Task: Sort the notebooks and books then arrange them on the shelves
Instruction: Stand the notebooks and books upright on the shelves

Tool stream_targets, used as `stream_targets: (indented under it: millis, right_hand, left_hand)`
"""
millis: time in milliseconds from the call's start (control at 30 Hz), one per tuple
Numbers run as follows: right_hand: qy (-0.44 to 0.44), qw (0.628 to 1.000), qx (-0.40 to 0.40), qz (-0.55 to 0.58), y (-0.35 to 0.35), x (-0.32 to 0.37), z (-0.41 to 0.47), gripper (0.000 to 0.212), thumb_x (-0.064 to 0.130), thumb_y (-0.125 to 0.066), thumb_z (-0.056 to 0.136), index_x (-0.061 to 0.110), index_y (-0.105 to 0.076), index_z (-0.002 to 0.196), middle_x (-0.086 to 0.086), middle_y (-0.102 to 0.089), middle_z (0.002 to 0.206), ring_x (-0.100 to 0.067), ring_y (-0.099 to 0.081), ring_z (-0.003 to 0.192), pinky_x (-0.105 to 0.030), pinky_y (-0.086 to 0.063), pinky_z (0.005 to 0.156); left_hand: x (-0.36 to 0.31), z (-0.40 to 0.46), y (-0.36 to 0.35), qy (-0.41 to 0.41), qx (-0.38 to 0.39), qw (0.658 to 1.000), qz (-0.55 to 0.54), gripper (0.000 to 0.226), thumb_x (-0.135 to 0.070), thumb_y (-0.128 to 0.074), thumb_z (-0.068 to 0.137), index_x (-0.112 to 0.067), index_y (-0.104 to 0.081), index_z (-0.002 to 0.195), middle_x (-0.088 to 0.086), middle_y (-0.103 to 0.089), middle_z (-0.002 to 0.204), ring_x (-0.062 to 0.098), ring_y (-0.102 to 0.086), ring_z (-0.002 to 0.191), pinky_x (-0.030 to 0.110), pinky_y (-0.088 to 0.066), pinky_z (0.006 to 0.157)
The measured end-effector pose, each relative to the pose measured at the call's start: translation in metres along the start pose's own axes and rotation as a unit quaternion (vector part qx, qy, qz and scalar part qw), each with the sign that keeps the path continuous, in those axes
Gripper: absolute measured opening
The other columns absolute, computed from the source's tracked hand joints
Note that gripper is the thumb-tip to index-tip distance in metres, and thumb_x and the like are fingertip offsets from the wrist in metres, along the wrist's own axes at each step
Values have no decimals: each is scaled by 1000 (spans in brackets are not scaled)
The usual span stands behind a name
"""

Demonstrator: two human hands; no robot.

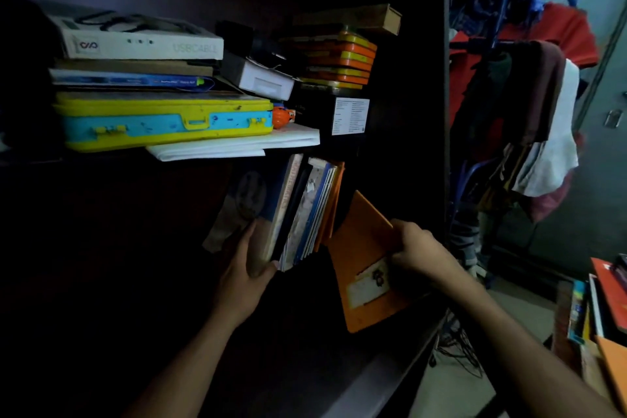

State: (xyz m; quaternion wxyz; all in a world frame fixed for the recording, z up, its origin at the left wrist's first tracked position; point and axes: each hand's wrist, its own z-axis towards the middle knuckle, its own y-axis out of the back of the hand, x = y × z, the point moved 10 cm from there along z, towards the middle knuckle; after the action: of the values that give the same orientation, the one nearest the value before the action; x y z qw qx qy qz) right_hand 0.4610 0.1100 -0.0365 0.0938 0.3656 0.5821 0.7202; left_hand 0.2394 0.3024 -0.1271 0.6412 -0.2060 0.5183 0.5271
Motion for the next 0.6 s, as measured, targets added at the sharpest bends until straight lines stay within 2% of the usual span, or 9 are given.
stream_targets:
  millis: [100, 200, 267, 333, 433, 533, 600]
  right_hand:
    - [-4, 998, 36, 41, 0, 3, 18, 54, 2, -60, 91, 17, -50, 141, -3, -64, 110, -16, -65, 92, -27, -53, 74]
    - [3, 998, 37, 46, -2, 6, 28, 51, 5, -62, 92, 17, -51, 140, -2, -64, 112, -15, -63, 92, -25, -51, 71]
    - [2, 999, 31, 39, -4, 4, 32, 52, 6, -62, 93, 17, -49, 142, -3, -62, 117, -15, -61, 95, -26, -50, 74]
    - [4, 999, 37, 19, -6, 2, 33, 50, 7, -62, 93, 16, -48, 140, -1, -58, 113, -16, -58, 96, -27, -49, 77]
    - [9, 997, 65, -44, -6, 6, 38, 44, 14, -65, 93, 18, -50, 134, -3, -59, 116, -19, -60, 99, -32, -53, 84]
    - [19, 993, 66, -91, 3, 24, 50, 54, 28, -75, 88, 19, -49, 134, -6, -62, 124, -23, -63, 108, -41, -55, 95]
    - [23, 994, 66, -81, 8, 37, 59, 56, 31, -78, 84, 25, -50, 132, -3, -63, 120, -22, -64, 103, -41, -57, 92]
  left_hand:
    - [-2, -1, -1, -2, 0, 1000, 2, 82, -23, -73, 91, -41, -25, 156, -6, -33, 159, 16, -35, 143, 33, -35, 112]
    - [2, 0, 0, 2, 0, 1000, -1, 83, -25, -72, 91, -42, -24, 156, -7, -32, 159, 16, -35, 143, 34, -36, 111]
    - [2, 1, -1, 1, 2, 1000, -2, 83, -25, -72, 91, -44, -23, 156, -7, -32, 158, 14, -37, 141, 33, -37, 108]
    - [3, 1, -1, 1, 4, 1000, -2, 83, -25, -72, 92, -44, -23, 156, -8, -32, 158, 11, -37, 138, 32, -37, 106]
    - [4, 2, 0, -3, 2, 1000, 1, 83, -26, -73, 91, -44, -24, 156, -7, -32, 158, 13, -36, 141, 34, -37, 109]
    - [5, 2, 1, -2, 0, 1000, 13, 84, -27, -73, 90, -43, -24, 156, -5, -31, 159, 17, -35, 143, 39, -38, 113]
    - [6, 2, 1, -2, 2, 1000, 21, 84, -29, -73, 90, -41, -23, 157, -4, -30, 160, 17, -33, 144, 39, -37, 113]
